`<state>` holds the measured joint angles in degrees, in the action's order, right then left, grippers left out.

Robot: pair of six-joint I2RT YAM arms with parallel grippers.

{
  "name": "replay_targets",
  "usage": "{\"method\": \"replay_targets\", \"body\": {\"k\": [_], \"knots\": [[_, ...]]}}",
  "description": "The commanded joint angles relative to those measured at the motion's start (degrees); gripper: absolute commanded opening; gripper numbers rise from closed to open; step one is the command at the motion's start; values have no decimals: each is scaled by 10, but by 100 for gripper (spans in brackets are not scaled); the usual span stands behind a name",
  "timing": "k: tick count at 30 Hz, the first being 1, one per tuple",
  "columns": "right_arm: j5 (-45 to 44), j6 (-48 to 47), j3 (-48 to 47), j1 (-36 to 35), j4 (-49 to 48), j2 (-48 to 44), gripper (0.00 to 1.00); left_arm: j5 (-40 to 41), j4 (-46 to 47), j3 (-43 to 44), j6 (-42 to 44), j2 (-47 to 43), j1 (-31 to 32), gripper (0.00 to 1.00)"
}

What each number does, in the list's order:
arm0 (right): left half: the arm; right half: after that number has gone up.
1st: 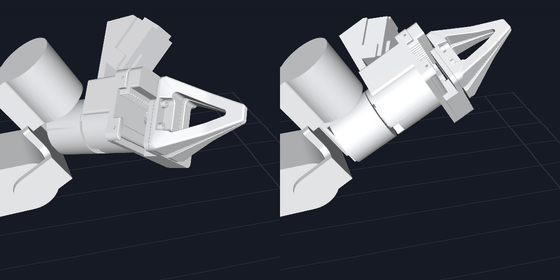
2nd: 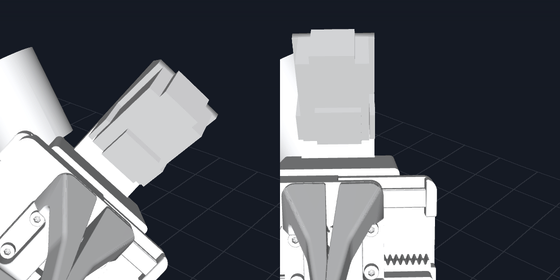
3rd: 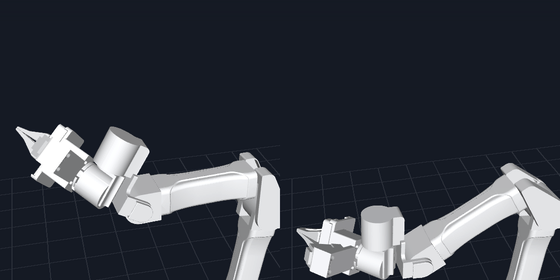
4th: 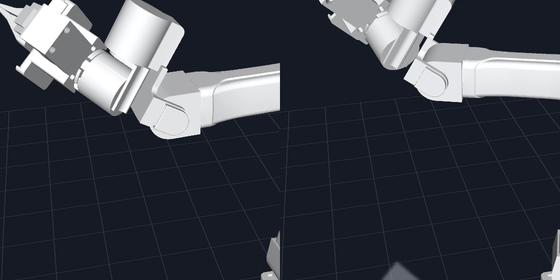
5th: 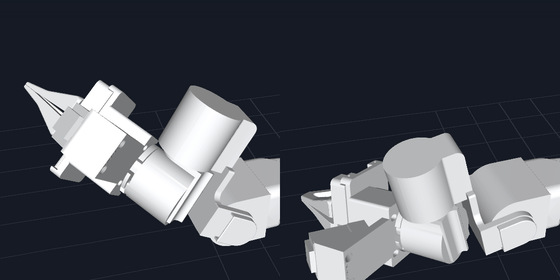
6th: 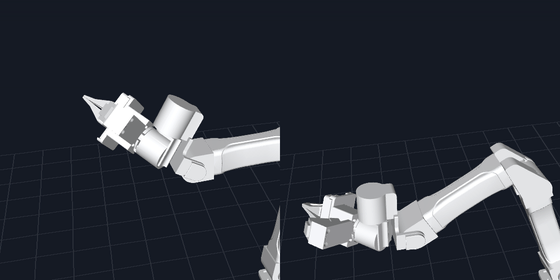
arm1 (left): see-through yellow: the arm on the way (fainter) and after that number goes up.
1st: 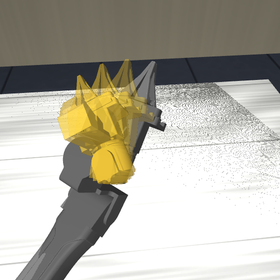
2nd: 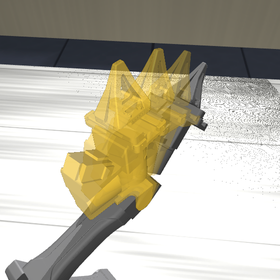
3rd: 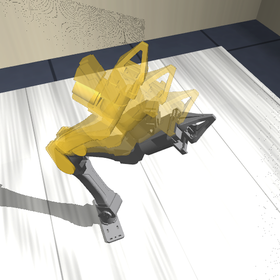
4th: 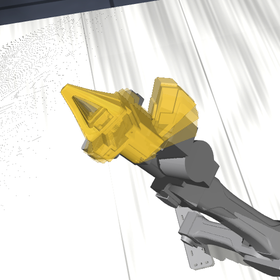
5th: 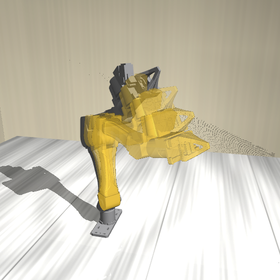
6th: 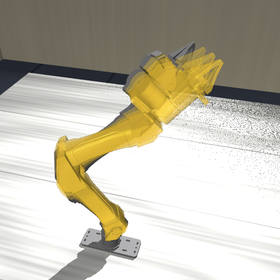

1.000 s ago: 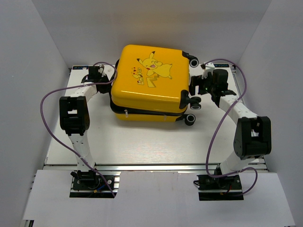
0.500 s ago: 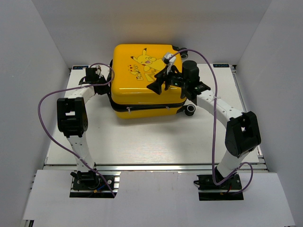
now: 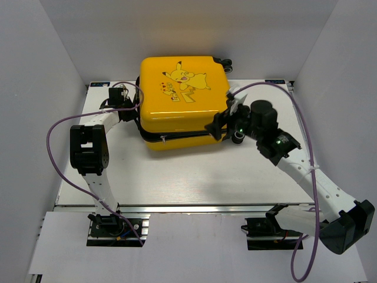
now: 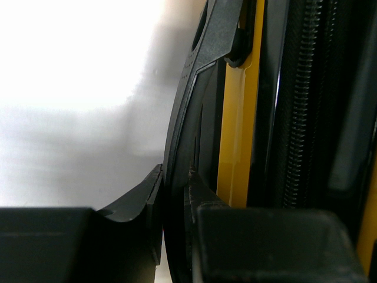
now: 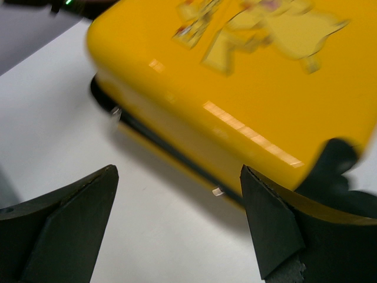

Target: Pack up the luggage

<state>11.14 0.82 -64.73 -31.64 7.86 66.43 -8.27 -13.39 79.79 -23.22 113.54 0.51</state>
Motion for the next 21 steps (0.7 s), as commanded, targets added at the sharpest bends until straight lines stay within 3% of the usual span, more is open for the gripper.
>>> {"method": "replay_targets", "body": {"k": [1, 6, 10, 16, 21], "knots": [[11, 35, 55, -61, 100, 17, 89, -11, -74, -22, 1, -33, 34, 0], [-98, 64, 127, -118, 110, 36, 89, 22, -98, -39, -19, -67, 34, 0], [-216, 109, 191, -120, -10, 29, 89, 51, -104, -60, -23, -93, 34, 0], [-297, 104, 260, -116, -230, 41, 89, 70, -125, -55, -26, -108, 34, 0], [-337, 74, 273, -104, -321, 79, 89, 92, -131, -55, -22, -117, 34, 0]]}}
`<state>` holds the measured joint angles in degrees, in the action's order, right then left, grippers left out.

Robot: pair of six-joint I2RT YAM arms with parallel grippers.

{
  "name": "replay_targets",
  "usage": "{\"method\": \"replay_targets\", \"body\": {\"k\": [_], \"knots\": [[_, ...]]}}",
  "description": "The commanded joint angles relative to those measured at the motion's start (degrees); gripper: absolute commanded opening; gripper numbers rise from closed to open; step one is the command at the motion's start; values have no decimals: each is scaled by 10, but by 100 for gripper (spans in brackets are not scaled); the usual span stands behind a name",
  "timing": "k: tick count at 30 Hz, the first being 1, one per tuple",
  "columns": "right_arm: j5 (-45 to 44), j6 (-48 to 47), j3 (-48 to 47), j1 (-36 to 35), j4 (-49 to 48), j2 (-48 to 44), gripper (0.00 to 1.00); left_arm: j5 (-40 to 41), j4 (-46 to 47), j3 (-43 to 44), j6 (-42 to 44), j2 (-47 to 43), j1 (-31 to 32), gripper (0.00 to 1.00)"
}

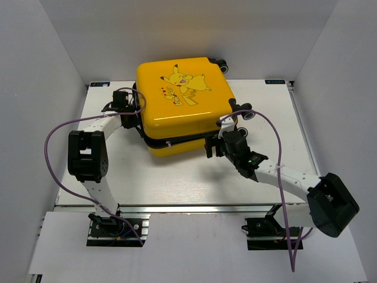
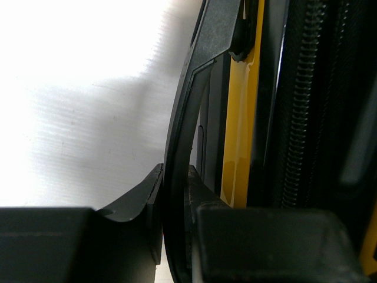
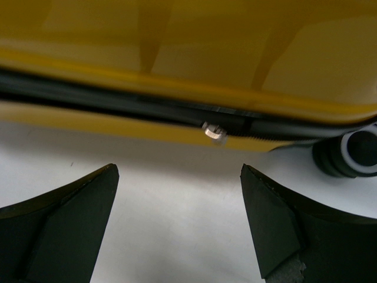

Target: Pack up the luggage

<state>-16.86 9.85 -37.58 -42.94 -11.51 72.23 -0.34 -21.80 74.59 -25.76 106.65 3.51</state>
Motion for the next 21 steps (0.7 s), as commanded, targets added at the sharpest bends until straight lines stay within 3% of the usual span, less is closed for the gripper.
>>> {"method": "replay_targets", "body": {"k": [1, 5, 8, 21], "knots": [[-64, -18, -10, 11, -129, 30, 89, 17, -49, -2, 4, -50, 4, 0], [-49, -30, -21, 32, -154, 71, 88, 26, -49, -3, 10, -51, 4, 0], [2, -37, -19, 43, -196, 81, 69, 32, -52, -1, 13, -45, 4, 0], [36, -16, 24, 69, -349, 102, 48, 32, -41, 27, 33, -11, 4, 0]]}}
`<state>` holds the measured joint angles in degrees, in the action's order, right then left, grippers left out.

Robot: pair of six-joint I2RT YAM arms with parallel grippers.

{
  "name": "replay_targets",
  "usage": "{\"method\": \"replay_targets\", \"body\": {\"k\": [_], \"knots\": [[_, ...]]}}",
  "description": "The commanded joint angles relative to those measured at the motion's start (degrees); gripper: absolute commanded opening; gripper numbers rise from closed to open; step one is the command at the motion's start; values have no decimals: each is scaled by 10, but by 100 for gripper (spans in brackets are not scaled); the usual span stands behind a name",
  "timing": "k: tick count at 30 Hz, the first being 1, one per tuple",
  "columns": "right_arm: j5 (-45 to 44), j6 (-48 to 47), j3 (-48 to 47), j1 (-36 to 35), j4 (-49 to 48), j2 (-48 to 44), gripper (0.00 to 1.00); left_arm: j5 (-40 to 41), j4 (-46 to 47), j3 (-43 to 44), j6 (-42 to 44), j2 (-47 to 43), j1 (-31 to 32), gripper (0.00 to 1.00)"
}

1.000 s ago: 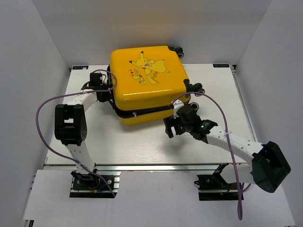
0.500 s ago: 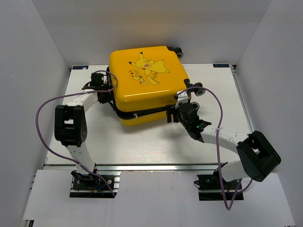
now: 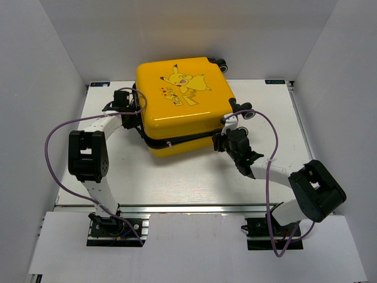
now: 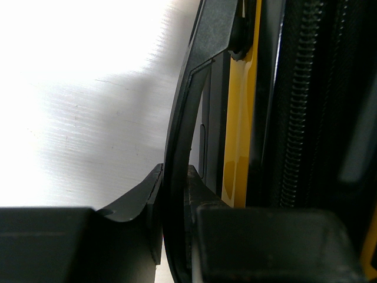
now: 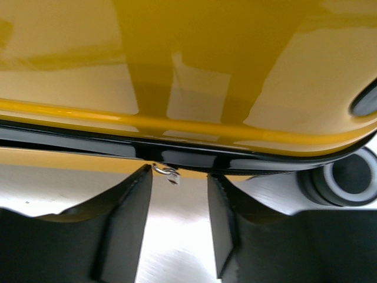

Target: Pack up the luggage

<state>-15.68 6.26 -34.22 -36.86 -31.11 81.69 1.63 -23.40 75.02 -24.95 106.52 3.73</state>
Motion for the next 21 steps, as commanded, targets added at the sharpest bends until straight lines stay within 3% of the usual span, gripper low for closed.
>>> {"method": "replay_targets", "body": {"k": [1, 3, 5, 9, 17, 21], "knots": [[31, 27, -9, 9, -163, 14, 46, 11, -24, 24, 24, -6, -4, 0], [50, 46, -12, 12, -188, 21, 43, 7, -22, 26, 26, 0, -4, 0], [57, 59, -16, 13, -205, 32, 32, 7, -19, 30, 25, 6, -4, 0], [29, 88, 0, 15, -238, 29, 0, 13, -25, 44, 22, 20, -4, 0], [-173, 162, -9, 67, -132, 39, 0, 24, -29, 63, 12, 51, -28, 0], [-217, 198, -12, 130, -84, 48, 0, 32, -43, 95, 13, 88, -50, 0]]}}
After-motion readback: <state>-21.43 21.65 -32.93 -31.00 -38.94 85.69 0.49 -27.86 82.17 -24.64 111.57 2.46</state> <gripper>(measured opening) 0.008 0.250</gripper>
